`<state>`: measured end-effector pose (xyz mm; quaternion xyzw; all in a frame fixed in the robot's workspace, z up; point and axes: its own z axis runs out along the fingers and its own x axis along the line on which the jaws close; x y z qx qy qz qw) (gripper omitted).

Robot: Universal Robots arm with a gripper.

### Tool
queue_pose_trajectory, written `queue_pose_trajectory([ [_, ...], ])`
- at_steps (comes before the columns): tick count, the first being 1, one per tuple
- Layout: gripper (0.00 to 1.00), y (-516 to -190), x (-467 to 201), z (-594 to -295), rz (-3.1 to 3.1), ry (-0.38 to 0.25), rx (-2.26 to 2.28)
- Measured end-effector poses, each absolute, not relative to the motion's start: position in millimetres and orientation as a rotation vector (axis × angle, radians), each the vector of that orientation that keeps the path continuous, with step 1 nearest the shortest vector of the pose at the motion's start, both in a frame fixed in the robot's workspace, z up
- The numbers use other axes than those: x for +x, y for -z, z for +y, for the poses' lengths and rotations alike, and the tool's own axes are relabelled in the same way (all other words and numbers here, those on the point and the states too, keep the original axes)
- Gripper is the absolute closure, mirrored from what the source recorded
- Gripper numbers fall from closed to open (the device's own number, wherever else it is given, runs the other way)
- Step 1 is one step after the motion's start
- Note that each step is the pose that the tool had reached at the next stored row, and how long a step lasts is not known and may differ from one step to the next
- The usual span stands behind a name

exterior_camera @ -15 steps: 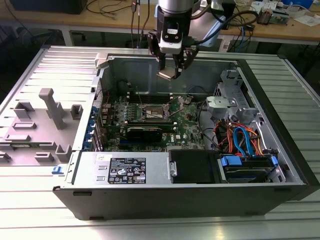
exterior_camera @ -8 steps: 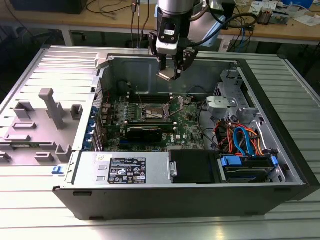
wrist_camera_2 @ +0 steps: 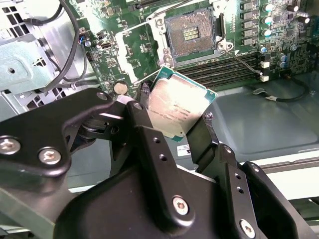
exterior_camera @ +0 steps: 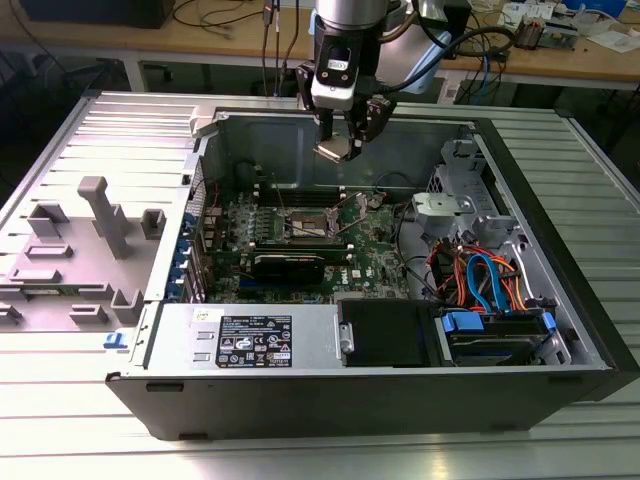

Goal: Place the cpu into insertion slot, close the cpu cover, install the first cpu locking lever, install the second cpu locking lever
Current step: 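Place the cpu into insertion slot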

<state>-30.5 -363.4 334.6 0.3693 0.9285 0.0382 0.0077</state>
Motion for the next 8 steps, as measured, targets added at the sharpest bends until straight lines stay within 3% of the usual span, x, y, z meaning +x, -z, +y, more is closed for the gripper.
queue_pose_trajectory([
  [8,0.45,-334.5,-30.5,-363.5,2.898,-0.119,1.165],
])
